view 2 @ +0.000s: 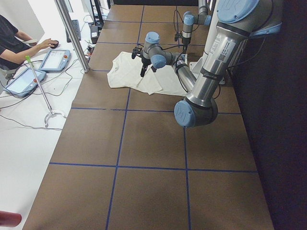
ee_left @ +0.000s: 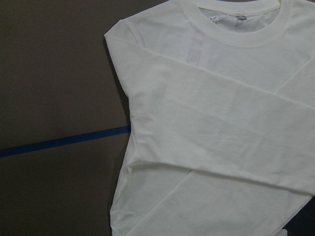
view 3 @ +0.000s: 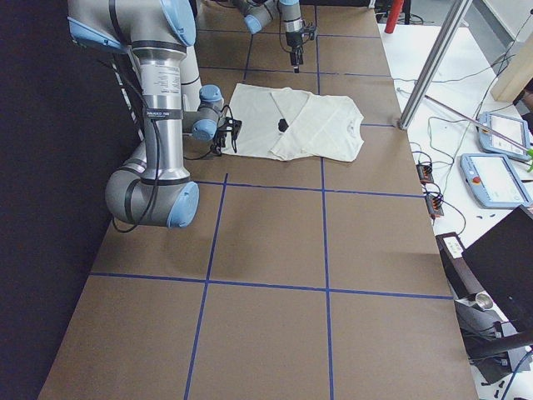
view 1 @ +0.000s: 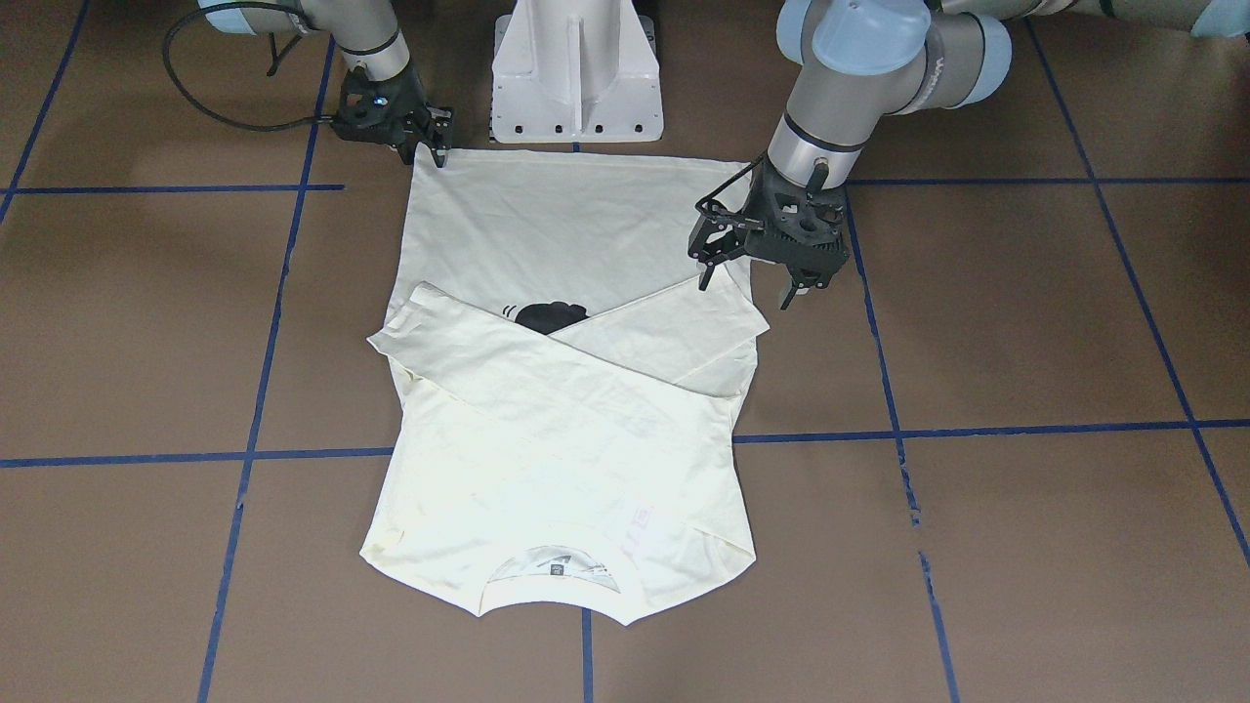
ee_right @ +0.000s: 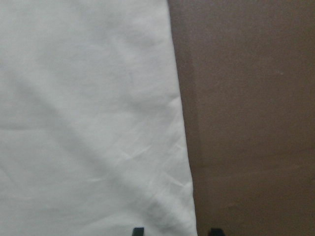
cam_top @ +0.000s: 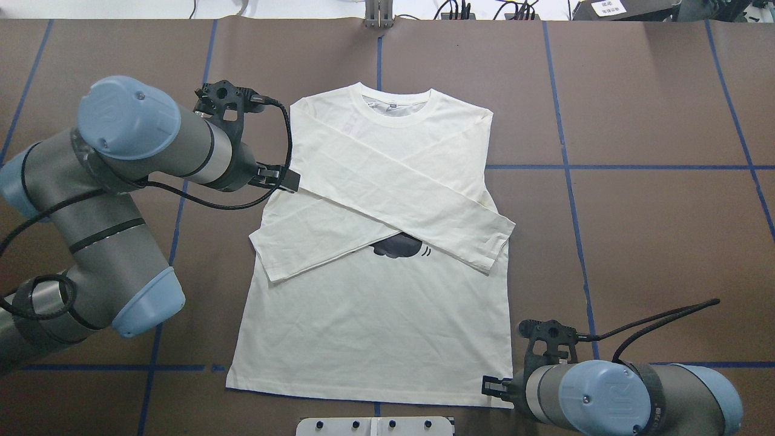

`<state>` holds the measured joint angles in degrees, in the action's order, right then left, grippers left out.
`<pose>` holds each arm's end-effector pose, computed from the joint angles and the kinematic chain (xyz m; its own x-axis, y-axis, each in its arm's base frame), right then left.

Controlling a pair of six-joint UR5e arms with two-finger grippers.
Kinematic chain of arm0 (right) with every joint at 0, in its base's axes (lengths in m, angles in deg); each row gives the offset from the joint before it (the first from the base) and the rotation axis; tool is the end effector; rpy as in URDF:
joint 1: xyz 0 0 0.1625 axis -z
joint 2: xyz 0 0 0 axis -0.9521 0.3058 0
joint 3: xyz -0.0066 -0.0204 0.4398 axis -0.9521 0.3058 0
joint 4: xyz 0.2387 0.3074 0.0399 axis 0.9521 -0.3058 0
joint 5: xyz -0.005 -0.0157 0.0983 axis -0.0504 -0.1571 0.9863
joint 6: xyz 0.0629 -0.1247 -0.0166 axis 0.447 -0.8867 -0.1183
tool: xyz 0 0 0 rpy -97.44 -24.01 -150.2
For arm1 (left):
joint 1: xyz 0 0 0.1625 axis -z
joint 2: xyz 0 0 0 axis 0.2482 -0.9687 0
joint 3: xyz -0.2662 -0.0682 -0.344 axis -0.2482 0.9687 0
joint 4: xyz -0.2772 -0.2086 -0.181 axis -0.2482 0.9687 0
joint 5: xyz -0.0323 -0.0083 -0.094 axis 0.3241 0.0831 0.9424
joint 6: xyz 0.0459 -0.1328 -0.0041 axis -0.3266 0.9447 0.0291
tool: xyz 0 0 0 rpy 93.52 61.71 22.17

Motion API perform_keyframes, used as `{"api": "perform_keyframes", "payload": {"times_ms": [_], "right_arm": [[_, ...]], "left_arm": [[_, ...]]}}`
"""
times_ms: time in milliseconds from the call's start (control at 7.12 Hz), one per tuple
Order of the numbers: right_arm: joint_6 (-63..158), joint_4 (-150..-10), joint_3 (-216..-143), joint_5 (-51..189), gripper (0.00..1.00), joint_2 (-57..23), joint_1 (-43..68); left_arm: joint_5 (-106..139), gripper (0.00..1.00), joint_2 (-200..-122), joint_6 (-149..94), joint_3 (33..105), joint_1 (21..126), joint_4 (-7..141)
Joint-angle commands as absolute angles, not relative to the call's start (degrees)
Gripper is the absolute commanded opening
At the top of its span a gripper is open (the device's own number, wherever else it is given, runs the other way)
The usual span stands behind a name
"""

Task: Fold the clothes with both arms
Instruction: 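Lower both grippers to the hem corners nearest the robot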

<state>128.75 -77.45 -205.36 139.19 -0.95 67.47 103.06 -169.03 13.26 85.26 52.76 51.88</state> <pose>-0.4980 -0.1666 0.4228 0.6505 0.1917 0.7349 -0.1295 0.9814 -0.1414 0.4396 -0.4628 0.2860 0.5846 0.2232 -0.7800 0.0717 0.9434 0.3237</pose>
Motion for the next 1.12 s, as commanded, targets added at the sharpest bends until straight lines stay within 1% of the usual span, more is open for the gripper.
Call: {"api": "perform_keyframes", "payload": {"times_ms": [0, 140, 421, 561, 702, 842, 982], "right_arm": [[128.8, -77.4, -205.6, 140.0, 0.1, -1.1, 67.5], [128.8, -77.4, -205.7, 140.1, 0.0, -1.2, 67.5], [128.8, -77.2, -206.4, 140.9, 0.0, -1.3, 67.0], [129.9, -77.2, -208.5, 140.7, 0.0, -1.2, 66.6], [129.7, -77.1, -209.5, 141.2, 0.0, -1.1, 64.7], [129.7, -77.1, -209.7, 141.0, 0.0, -1.0, 64.4], [129.6, -76.6, -209.9, 141.2, 0.0, -0.9, 63.8]], "left_arm": [[103.1, 1.0, -169.1, 13.3, 85.2, 52.7, 51.9], [103.1, 1.0, -169.3, 13.3, 85.2, 52.7, 51.9], [103.1, 1.0, -169.2, 14.5, 84.9, 52.5, 52.1], [105.6, 1.0, -168.8, 21.2, 84.4, 51.6, 52.8], [105.8, 1.0, -166.3, 30.1, 85.9, 48.9, 52.9], [103.8, 1.0, -164.1, 35.9, 89.1, 45.4, 53.4], [100.4, 1.0, -160.2, 38.7, 92.8, 40.9, 53.3]]}}
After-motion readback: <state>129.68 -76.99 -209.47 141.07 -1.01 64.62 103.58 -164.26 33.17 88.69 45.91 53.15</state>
